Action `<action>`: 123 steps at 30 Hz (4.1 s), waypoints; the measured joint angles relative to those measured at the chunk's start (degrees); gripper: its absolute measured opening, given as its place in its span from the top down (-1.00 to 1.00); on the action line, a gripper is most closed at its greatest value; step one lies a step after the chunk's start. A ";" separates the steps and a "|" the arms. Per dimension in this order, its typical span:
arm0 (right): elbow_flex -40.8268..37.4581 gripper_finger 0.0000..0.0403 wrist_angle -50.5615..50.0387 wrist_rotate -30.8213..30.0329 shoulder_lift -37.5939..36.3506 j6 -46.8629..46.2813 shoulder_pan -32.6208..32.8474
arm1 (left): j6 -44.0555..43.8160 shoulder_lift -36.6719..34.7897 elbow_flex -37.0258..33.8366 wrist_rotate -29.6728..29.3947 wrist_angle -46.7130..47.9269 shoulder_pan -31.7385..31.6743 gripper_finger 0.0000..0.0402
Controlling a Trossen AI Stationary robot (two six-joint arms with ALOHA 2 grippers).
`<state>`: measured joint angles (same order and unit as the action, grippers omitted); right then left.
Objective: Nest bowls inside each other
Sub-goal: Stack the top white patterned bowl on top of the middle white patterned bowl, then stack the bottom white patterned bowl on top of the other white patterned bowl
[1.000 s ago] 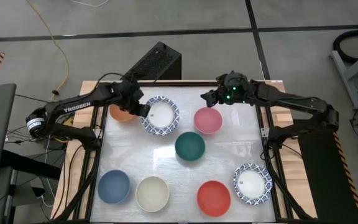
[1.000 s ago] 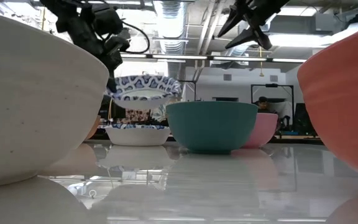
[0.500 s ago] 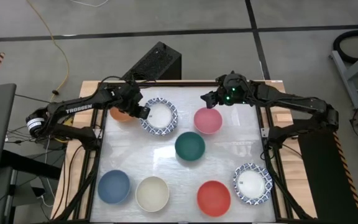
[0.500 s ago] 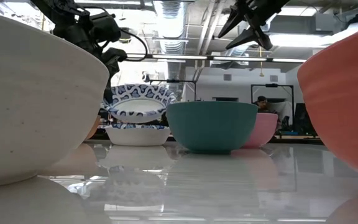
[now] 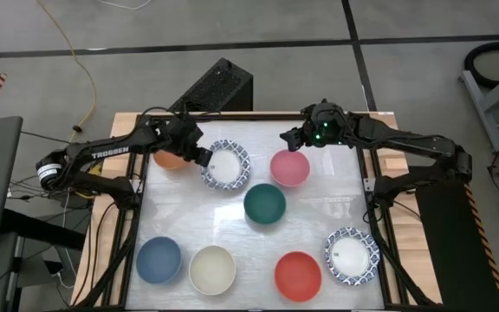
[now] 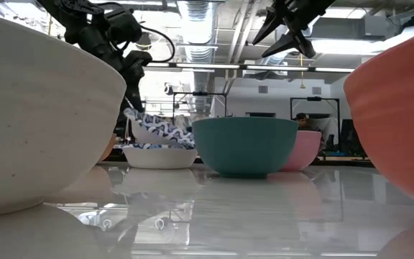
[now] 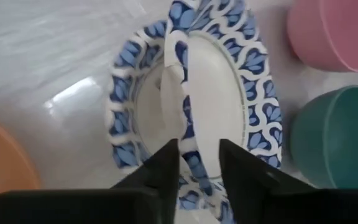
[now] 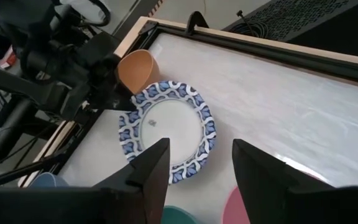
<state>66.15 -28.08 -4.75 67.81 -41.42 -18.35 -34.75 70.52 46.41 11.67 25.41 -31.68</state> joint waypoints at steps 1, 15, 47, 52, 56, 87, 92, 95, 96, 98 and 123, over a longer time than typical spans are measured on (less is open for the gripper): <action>0.00 0.04 -0.01 0.00 0.01 0.09 0.00 | 0.14 -0.02 0.00 -0.01 -0.02 -0.02 0.41; 0.00 0.04 -0.72 0.17 0.01 1.59 0.00 | 4.25 0.00 0.02 -0.49 4.10 -1.07 0.11; -12.32 0.04 -47.67 6.38 -4.54 -15.70 42.98 | 16.54 -0.85 26.27 1.75 16.33 7.81 0.11; -15.09 -0.05 -41.88 6.38 -4.54 -17.25 50.35 | 16.16 -0.85 26.27 1.70 16.28 8.53 0.11; -19.04 -0.16 -35.55 6.66 -4.52 -19.70 53.22 | 16.05 -0.85 26.27 1.65 16.30 9.15 0.11; -35.06 0.62 -22.26 13.85 -3.97 -25.34 53.42 | 14.70 -0.85 26.27 2.00 18.08 9.60 0.11; -35.04 0.93 -22.23 14.51 -4.02 -29.56 53.42 | 14.14 -0.83 26.27 1.81 18.08 9.59 0.11; -34.72 0.92 -22.49 14.29 -4.17 -34.17 53.40 | 14.02 -0.83 26.27 1.83 18.07 9.59 0.11; -34.24 0.93 -22.66 14.10 -4.19 -35.15 53.40 | 13.92 -0.83 26.27 1.83 18.05 9.57 0.11; -33.17 0.96 -23.49 14.06 -4.86 -37.74 52.86 | 12.72 -0.83 26.27 1.83 18.05 9.57 0.11; -7.15 0.98 -37.34 -28.93 -9.29 -48.75 31.65 | 3.46 -0.83 26.27 -0.46 9.67 9.57 0.11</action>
<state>59.00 -65.41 -33.69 58.52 -90.17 13.30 -31.29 69.69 72.69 11.21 35.07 -22.11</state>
